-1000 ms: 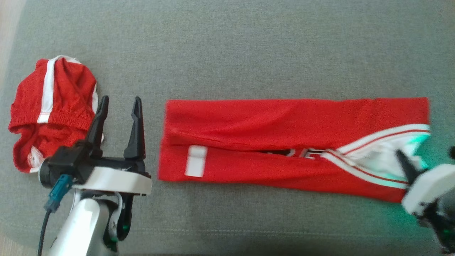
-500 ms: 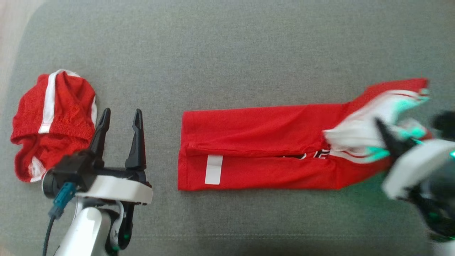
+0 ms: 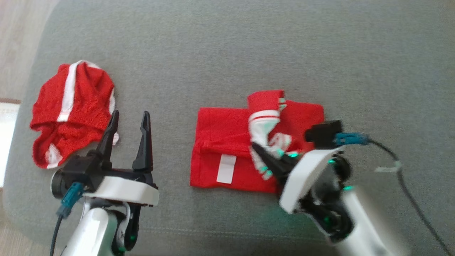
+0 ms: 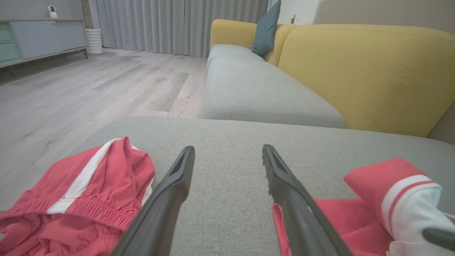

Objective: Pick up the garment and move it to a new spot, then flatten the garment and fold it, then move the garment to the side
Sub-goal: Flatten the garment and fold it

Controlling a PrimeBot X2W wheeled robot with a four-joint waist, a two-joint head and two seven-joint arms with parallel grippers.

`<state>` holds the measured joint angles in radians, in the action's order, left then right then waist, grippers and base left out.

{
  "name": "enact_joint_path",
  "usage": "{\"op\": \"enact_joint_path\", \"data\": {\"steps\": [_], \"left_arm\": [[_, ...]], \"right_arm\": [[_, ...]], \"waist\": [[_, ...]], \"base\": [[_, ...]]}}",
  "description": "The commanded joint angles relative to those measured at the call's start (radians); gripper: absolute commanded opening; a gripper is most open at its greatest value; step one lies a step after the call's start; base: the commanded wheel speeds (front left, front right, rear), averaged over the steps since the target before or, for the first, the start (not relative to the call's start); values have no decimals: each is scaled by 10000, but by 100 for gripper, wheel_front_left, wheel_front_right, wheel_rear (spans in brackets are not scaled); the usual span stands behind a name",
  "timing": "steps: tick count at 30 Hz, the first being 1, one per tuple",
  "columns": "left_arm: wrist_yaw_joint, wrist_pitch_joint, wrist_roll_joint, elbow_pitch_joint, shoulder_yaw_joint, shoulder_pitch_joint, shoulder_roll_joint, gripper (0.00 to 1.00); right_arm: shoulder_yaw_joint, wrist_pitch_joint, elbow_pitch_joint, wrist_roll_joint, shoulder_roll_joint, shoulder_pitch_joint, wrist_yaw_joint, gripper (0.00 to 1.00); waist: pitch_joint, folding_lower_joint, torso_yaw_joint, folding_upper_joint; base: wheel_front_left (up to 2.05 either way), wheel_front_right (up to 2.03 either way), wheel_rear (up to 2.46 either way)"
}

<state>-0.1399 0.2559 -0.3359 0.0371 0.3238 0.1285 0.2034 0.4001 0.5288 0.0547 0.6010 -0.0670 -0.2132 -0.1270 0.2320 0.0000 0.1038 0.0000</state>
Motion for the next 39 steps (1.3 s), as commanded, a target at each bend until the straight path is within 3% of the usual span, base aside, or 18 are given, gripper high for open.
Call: {"op": "enact_joint_path", "data": {"steps": [1, 10, 11, 12, 13, 14, 19, 23, 29, 39], "left_arm": [[3, 56, 65, -242, -291, 439, 48, 100], [46, 57, 96, -197, -262, 602, -19, 100], [48, 57, 107, -193, -263, 615, -32, 100], [50, 57, 112, -185, -269, 618, -39, 100], [56, 57, 115, -176, -279, 620, -45, 100], [57, 58, 122, -167, -287, 618, -54, 100], [55, 58, 160, -166, -324, 600, -97, 100], [50, 58, 191, -156, -388, 582, -53, 100], [-61, 58, 254, -228, -526, 451, 77, 100], [-175, 42, 279, -300, -612, 156, 308, 100]], "right_arm": [[658, -593, 87, 435, 162, -644, -37, 0], [2000, -2268, 2141, 1383, 166, -1676, -37, 0], [2127, -2438, 2277, 1509, 166, -1784, -37, 10], [2248, -2623, 2394, 1614, 166, -1893, -37, 54], [2372, -2776, 2513, 1703, 166, -1994, -37, 91], [2494, -2947, 2600, 1763, 166, -2099, -37, 100], [2886, -4338, 2451, 1687, 167, -2605, -37, 100], [2641, -5618, 1863, 875, 167, -2818, -37, 100], [421, -6384, 892, -1304, -168, -2225, -37, 100], [-3239, -5447, -1326, -3347, -827, 876, -37, 100]], "waist": [[54, 0, 151, 0], [207, 0, 365, 0], [213, 0, 366, 0], [214, 0, 359, 0], [210, 0, 350, 0], [204, 0, 339, 0], [186, 0, 240, 0], [148, 0, 124, 0], [19, 0, -159, 0], [-343, 0, -532, 0]], "base": [[0, 0, 0], [0, 0, 0], [0, 0, 0], [0, 0, 0], [0, 0, 0], [0, 0, 0], [0, 0, 0], [0, 0, 0], [0, 0, 0], [0, 0, 0]]}}
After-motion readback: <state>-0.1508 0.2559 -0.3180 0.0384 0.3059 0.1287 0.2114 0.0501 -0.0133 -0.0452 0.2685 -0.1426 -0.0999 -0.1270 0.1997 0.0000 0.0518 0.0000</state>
